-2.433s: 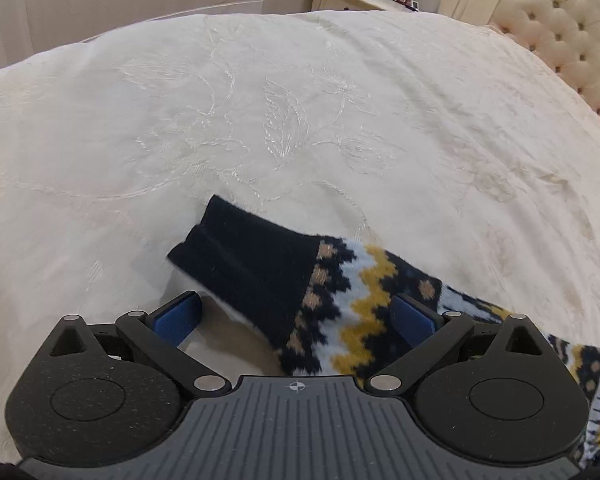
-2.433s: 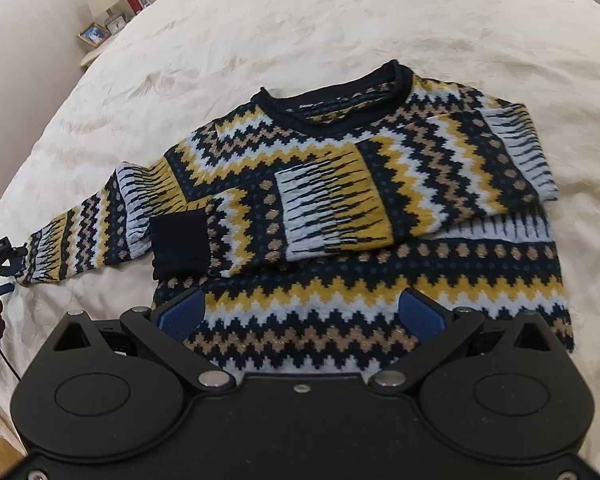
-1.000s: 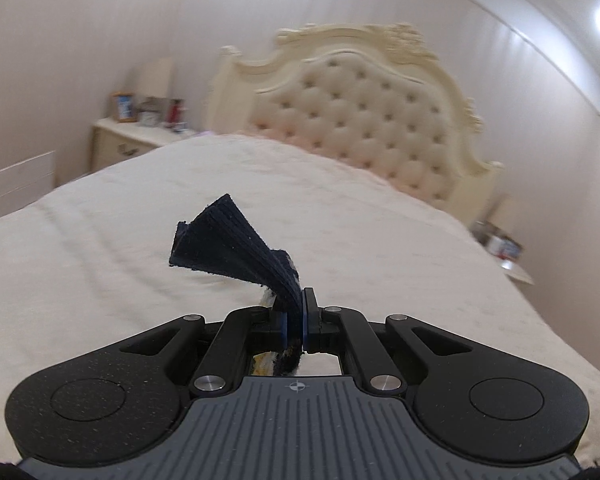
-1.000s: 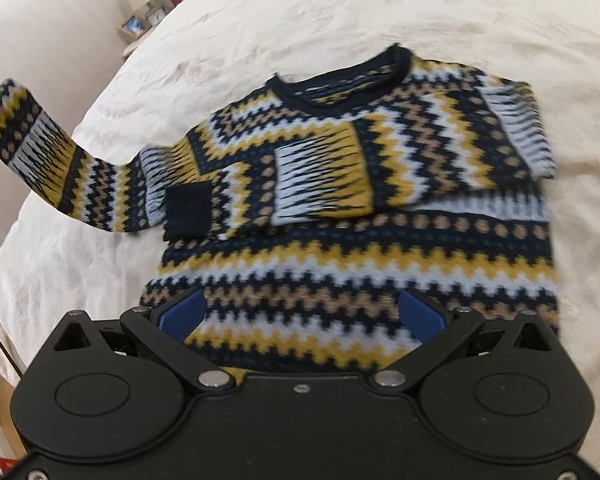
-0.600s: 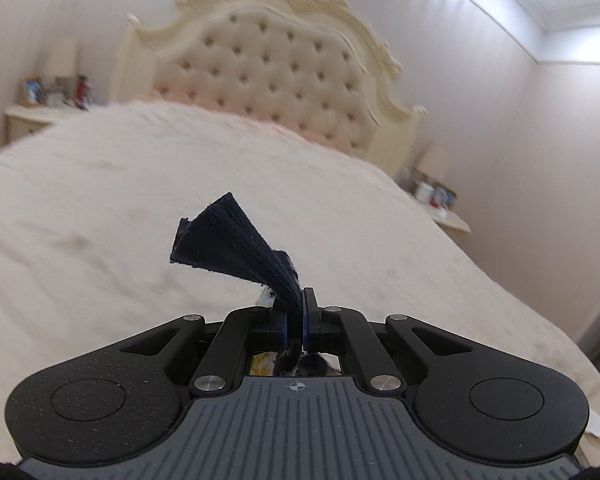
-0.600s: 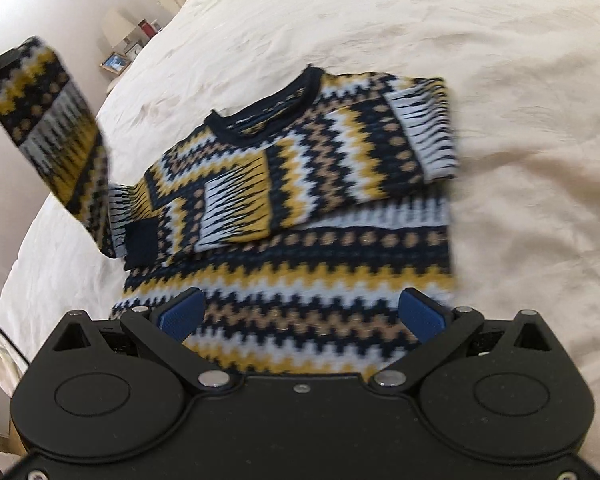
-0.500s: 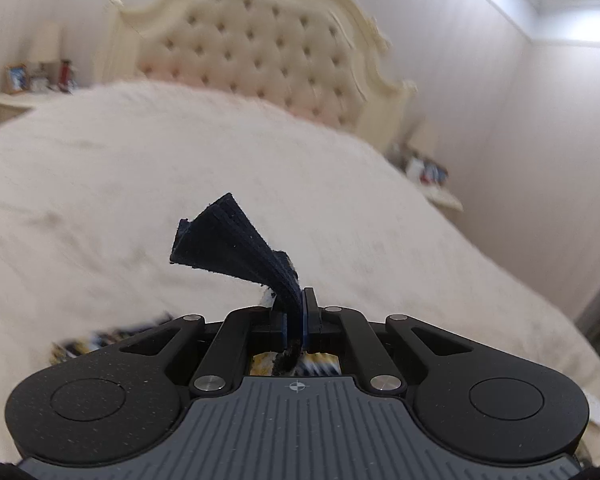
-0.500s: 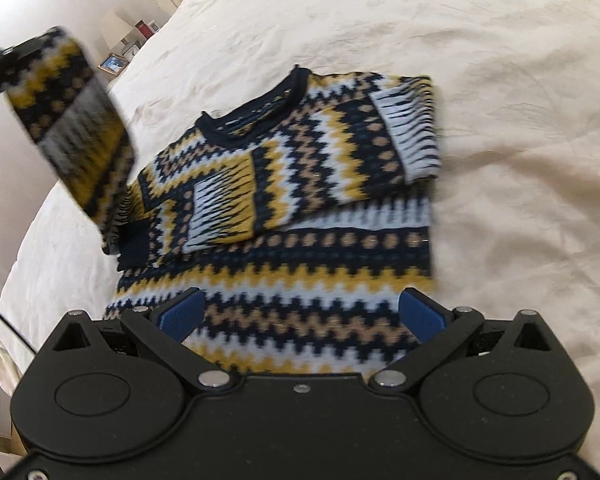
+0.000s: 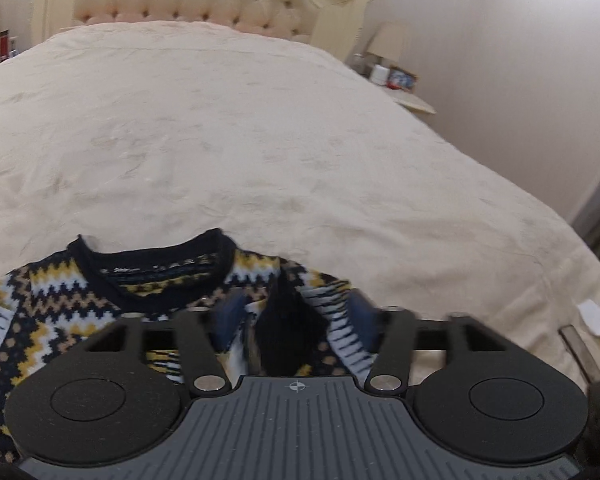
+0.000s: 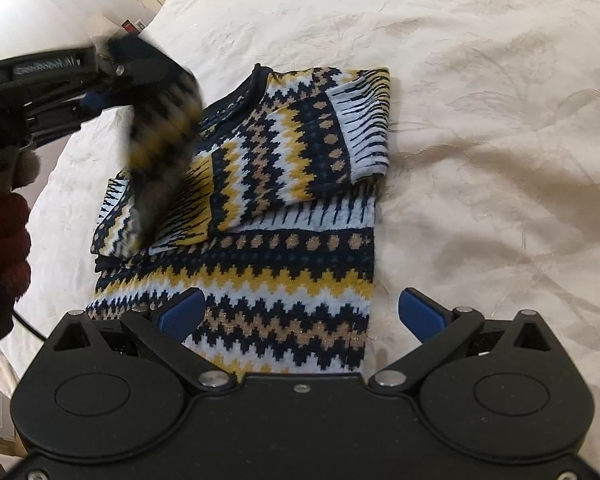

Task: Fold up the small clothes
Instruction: 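Lift the cuff with the left gripper, carry it across the body, release, then grasp the placed cuff with the right gripper to adjust it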

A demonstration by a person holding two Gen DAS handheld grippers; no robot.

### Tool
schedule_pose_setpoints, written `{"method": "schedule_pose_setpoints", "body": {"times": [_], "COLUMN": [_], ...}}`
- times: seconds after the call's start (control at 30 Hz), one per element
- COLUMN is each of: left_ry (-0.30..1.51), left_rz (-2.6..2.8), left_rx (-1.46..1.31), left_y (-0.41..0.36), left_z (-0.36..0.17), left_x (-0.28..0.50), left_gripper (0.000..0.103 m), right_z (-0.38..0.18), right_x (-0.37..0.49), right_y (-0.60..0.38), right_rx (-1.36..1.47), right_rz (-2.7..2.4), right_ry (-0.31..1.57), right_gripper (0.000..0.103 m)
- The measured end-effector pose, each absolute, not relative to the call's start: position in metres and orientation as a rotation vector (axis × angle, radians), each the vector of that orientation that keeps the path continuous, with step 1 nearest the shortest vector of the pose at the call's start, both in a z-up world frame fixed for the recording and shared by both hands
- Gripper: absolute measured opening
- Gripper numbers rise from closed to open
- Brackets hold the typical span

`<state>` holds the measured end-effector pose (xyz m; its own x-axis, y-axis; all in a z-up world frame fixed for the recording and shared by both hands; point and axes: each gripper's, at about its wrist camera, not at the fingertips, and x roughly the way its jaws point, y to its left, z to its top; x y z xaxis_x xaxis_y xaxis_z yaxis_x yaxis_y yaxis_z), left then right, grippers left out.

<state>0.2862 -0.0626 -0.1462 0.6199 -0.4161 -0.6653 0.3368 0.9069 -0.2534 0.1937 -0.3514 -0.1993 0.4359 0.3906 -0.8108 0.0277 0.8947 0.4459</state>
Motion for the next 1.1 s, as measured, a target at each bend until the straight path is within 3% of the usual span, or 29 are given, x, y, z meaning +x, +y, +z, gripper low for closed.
{"method": "schedule_pose_setpoints", "body": {"times": [0.03, 0.07, 0.23, 0.77, 1.1], "left_ry": [0.788, 0.783, 0.774, 0.978, 1.041], "left_rz": [-0.444, -0.454, -0.434, -0.073, -0.039], "left_rx": [-0.102, -0.094, -0.049, -0.091, -0.065], "left_y": [-0.059, -0.059, -0.051, 0.029, 0.048], "left_z": [-0.145, -0.144, -0.141, -0.175, -0.201], "left_x": [0.285, 0.282, 0.260, 0.223, 0.244], "left_gripper": [0.079, 0.082, 0.087, 0.088, 0.088], "right_z": [-0.199, -0.199, -0.198, -0.195, -0.210], "right_x": [0.195, 0.197, 0.206, 0.275, 0.317], "right_y": [-0.350, -0.350, -0.344, -0.337, -0.328], "right_rx": [0.427, 0.425, 0.411, 0.318, 0.259], "right_rz": [0.234, 0.234, 0.230, 0.284, 0.248], "right_ry": [1.104, 1.103, 1.095, 1.033, 1.073], "right_gripper": [0.103, 0.103, 0.103, 0.102, 0.094]}}
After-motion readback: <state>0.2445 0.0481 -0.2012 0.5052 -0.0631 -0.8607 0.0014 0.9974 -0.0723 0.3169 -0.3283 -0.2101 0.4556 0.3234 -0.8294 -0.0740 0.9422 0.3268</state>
